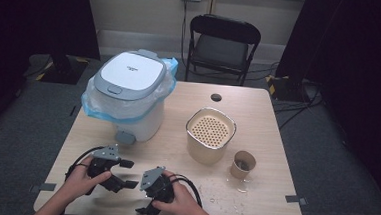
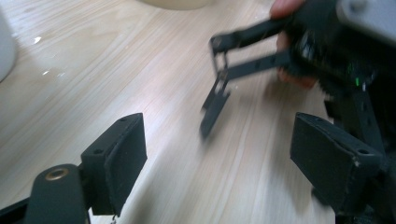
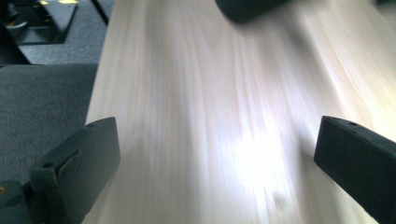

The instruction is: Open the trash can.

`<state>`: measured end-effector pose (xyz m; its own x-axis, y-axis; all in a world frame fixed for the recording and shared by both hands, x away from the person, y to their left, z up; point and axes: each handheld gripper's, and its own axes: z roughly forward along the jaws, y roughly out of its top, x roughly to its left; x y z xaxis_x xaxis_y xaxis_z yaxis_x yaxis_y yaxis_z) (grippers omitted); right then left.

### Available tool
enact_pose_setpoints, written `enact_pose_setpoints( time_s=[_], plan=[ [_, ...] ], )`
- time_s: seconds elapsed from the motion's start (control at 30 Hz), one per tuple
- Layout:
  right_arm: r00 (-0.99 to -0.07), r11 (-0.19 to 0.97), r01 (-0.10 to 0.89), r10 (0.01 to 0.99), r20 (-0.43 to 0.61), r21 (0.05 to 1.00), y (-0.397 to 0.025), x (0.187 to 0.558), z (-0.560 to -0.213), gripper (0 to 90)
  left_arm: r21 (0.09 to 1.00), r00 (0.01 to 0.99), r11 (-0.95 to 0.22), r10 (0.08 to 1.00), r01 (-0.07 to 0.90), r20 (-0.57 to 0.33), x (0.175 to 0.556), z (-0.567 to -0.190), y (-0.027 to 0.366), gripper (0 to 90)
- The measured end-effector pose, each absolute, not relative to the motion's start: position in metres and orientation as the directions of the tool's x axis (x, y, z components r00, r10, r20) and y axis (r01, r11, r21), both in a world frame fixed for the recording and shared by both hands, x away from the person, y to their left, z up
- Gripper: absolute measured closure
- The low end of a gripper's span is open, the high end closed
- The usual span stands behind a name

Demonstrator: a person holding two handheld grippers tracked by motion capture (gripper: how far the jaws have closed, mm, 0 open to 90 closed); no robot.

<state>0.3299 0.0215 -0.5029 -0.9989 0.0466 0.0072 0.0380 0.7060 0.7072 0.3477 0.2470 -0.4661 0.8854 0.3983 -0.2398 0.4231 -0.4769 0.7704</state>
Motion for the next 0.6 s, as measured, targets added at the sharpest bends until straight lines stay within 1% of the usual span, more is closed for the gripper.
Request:
enact_pose_setpoints(
  time_s=[0.07, 0.1, 0.13, 0.2, 0.3, 0.6],
  plan=[
    [-0.996, 0.703, 0.065, 0.088, 0.004, 0.708, 0.005, 0.33, -0.503, 0.0, 0.766, 0.876, -0.474, 0.42, 0.434, -0.237, 0.346, -0.467, 0.251, 17.1],
    [-0.996, 0.703, 0.065, 0.088, 0.004, 0.708, 0.005, 0.33, -0.503, 0.0, 0.766, 0.876, -0.474, 0.42, 0.434, -0.237, 0.346, -0.467, 0.251, 17.4],
    [-0.992, 0.701, 0.095, 0.126, 0.008, 0.707, -0.015, 0.329, -0.503, 0.0, 0.767, 0.875, -0.471, 0.419, 0.437, -0.241, 0.344, -0.467, 0.255, 17.8],
    [-0.987, 0.697, 0.116, 0.158, 0.007, 0.708, -0.026, 0.329, -0.503, 0.0, 0.768, 0.873, -0.468, 0.425, 0.437, -0.237, 0.343, -0.466, 0.259, 18.2],
    [-0.986, 0.696, 0.12, 0.165, 0.006, 0.708, -0.033, 0.333, -0.503, 0.0, 0.771, 0.869, -0.461, 0.438, 0.439, -0.232, 0.342, -0.464, 0.262, 18.7],
    [-0.985, 0.697, 0.125, 0.173, 0.004, 0.706, -0.031, 0.336, -0.503, 0.0, 0.788, 0.866, -0.437, 0.445, 0.434, -0.229, 0.338, -0.445, 0.266, 19.7]
  ],
)
